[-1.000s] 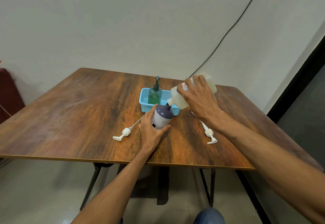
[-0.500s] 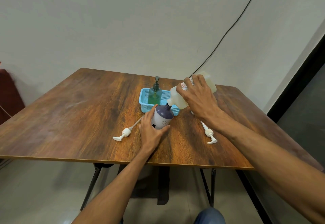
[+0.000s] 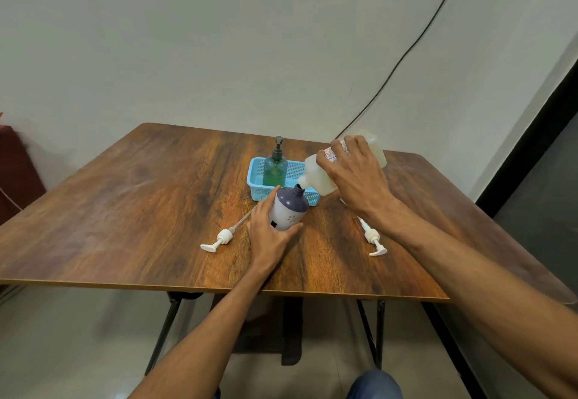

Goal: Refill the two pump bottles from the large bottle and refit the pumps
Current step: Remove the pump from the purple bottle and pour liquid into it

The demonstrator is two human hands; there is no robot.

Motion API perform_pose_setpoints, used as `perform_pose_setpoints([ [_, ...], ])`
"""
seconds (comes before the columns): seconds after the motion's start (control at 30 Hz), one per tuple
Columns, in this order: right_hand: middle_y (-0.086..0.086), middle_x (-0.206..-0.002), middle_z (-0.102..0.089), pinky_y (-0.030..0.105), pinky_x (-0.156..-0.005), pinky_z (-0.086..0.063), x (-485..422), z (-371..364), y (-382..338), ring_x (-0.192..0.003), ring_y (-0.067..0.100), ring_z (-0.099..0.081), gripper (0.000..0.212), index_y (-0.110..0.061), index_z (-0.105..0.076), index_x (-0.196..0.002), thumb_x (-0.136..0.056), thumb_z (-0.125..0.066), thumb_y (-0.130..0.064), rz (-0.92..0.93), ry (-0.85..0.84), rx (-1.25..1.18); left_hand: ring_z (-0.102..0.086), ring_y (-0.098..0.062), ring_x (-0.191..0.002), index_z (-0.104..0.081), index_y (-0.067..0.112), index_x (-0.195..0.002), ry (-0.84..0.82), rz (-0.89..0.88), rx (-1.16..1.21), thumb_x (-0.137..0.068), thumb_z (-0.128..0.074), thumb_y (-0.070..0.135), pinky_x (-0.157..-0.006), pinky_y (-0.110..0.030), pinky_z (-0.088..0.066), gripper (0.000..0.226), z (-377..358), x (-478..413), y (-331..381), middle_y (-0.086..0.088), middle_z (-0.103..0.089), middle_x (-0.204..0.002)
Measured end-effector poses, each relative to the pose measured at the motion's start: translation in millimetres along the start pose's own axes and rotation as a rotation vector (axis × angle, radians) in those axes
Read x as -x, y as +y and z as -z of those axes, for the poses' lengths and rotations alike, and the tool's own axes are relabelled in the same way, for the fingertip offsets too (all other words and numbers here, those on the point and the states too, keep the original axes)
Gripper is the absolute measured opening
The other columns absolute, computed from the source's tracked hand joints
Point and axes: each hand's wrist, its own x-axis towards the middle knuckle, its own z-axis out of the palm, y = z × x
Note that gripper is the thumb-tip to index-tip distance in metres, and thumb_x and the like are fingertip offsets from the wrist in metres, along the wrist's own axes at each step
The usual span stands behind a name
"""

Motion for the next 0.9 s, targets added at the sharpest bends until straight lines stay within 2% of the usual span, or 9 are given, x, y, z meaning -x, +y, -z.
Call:
perform_pose_setpoints([
  [0.37,0.013,-0.131,-0.056,0.048,-0.1,-0.039,10.7,-16.4,-1.7,-0.119,0.035,-0.052,0.073,-0.021,-0.044,-0.139,-0.076,-0.08,-0.022,-0.103,0.011,-0.204,-0.052,-0.018,-0.129,-0.045,0.018,-0.148,-0.007,0.007,0.014,-0.07,-0.091,0.029,-0.108,-0.052,-0.046,0.091,0.7,-0.5,0.8,-0.002,-0.055,-0.143],
  [0.5,0.011,-0.129,-0.058,0.045,-0.096,-0.04,20.8,-27.0,-4.1,-0.114,0.033,-0.057,0.076,-0.022,-0.045,-0.141,-0.074,-0.081,-0.028,-0.187,0.011,-0.363,-0.051,-0.018,-0.13,-0.044,0.019,-0.148,-0.007,0.002,0.013,-0.07,-0.091,0.029,-0.108,-0.052,-0.046,0.091,1.3,0.0,1.9,-0.001,-0.055,-0.143],
  [0.57,0.008,-0.127,-0.06,0.042,-0.091,-0.043,27.0,-33.2,-4.6,-0.111,0.029,-0.059,0.079,-0.023,-0.045,-0.142,-0.073,-0.081,-0.031,-0.244,0.013,-0.467,-0.052,-0.018,-0.129,-0.045,0.018,-0.148,-0.004,0.002,0.018,-0.07,-0.091,0.029,-0.107,-0.051,-0.047,0.091,1.2,-0.2,2.9,-0.001,-0.055,-0.143],
  [0.7,0.005,-0.114,-0.067,0.024,-0.064,-0.042,39.5,-48.6,-6.9,-0.094,0.024,-0.065,0.074,-0.02,-0.055,-0.131,-0.066,-0.087,-0.032,-0.376,0.056,-0.784,-0.054,-0.018,-0.129,-0.046,0.016,-0.147,0.004,0.005,0.033,-0.07,-0.091,0.028,-0.107,-0.05,-0.048,0.09,1.0,0.5,5.2,-0.002,-0.057,-0.142],
  [0.8,0.002,-0.111,-0.067,0.013,-0.057,-0.037,44.3,-62.5,-15.8,-0.088,0.011,-0.058,0.074,-0.018,-0.058,-0.125,-0.06,-0.093,-0.027,-0.471,0.104,-1.07,-0.055,-0.014,-0.128,-0.046,0.017,-0.147,0.005,0.006,0.05,-0.071,-0.091,0.029,-0.107,-0.047,-0.05,0.089,2.7,2.0,7.3,-0.001,-0.057,-0.142],
  [0.83,0.001,-0.11,-0.066,0.013,-0.058,-0.04,46.1,-67.2,-19.7,-0.087,0.009,-0.058,0.075,-0.017,-0.058,-0.124,-0.059,-0.094,-0.027,-0.51,0.122,-1.12,-0.056,-0.013,-0.127,-0.046,0.017,-0.147,-0.002,0.005,0.054,-0.071,-0.09,0.029,-0.107,-0.046,-0.05,0.089,2.7,2.5,8.2,0.0,-0.057,-0.142],
  [0.9,-0.001,-0.109,-0.067,0.024,-0.065,-0.055,49.5,-75.5,-28.9,-0.089,0.011,-0.062,0.075,-0.018,-0.057,-0.123,-0.059,-0.095,-0.026,-0.593,0.141,-1.239,-0.056,-0.012,-0.127,-0.045,0.018,-0.148,-0.02,0.006,0.056,-0.072,-0.09,0.03,-0.107,-0.043,-0.051,0.09,2.9,3.5,9.5,0.0,-0.057,-0.143],
])
